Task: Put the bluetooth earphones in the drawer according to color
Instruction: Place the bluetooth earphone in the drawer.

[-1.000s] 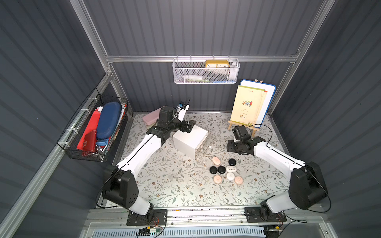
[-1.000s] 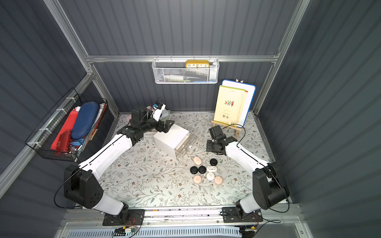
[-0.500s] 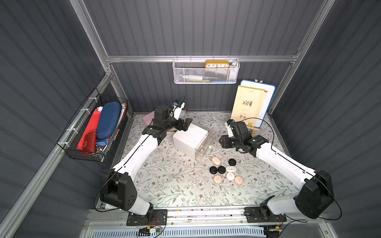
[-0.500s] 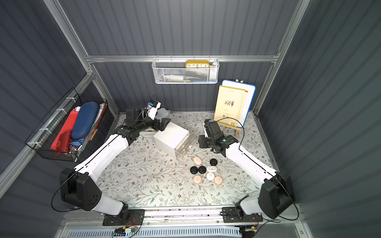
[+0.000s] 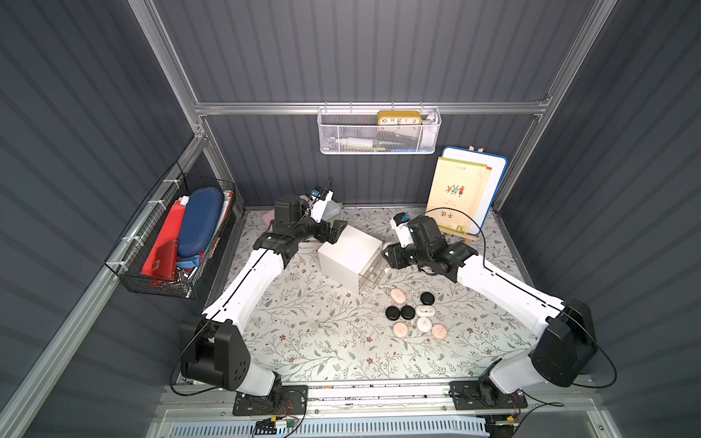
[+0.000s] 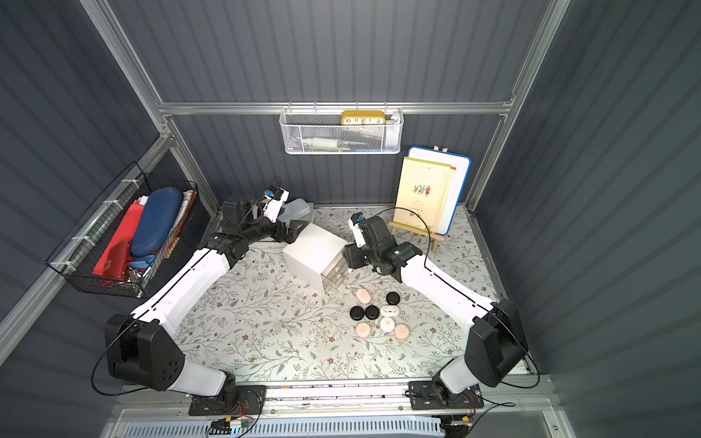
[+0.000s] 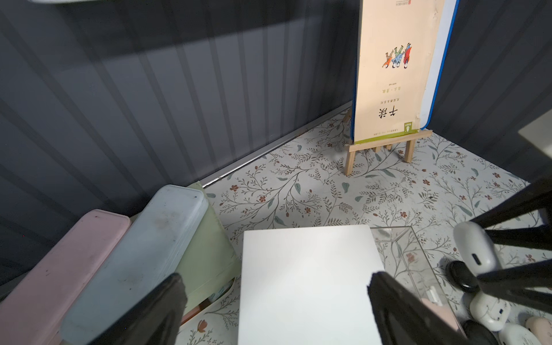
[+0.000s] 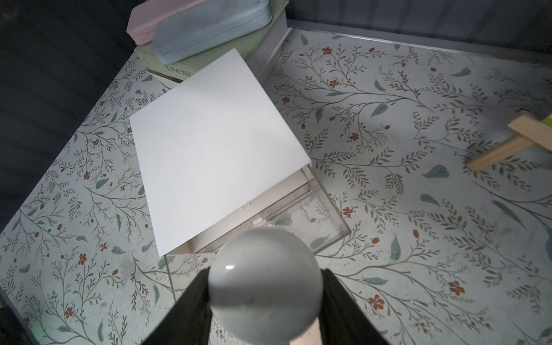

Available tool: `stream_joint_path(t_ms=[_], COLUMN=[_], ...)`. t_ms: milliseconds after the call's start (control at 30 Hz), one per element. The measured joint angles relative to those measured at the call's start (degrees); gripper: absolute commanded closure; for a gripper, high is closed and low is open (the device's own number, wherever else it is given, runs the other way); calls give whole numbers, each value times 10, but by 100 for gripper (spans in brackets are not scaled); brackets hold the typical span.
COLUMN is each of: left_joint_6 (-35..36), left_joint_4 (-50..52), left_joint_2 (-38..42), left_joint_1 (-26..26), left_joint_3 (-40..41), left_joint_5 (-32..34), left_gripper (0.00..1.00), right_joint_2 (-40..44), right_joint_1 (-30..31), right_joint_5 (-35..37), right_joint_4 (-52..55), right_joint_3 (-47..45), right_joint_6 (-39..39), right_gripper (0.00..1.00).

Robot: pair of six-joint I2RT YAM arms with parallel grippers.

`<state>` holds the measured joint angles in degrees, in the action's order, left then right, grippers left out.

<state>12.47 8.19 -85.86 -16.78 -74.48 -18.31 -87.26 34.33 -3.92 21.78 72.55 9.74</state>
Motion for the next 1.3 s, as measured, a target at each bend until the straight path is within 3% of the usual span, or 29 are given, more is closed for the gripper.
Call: stream_joint_path(t_ms=[1167, 1300], left_joint_6=[39, 40], left_joint_4=[0, 0], left_joint_2=[3, 3], left_joint_1=[0, 0], left_joint_3=[31, 30], left_joint_5=[-14, -15], left_gripper=[1, 1], right_joint_2=[-94, -107], right_joint_1=[15, 15], right_joint_5=[-25, -25], right_joint_4=[-3, 4], right_joint_3=[33, 45], right_joint_6=[-2, -2], right_gripper=[100, 95])
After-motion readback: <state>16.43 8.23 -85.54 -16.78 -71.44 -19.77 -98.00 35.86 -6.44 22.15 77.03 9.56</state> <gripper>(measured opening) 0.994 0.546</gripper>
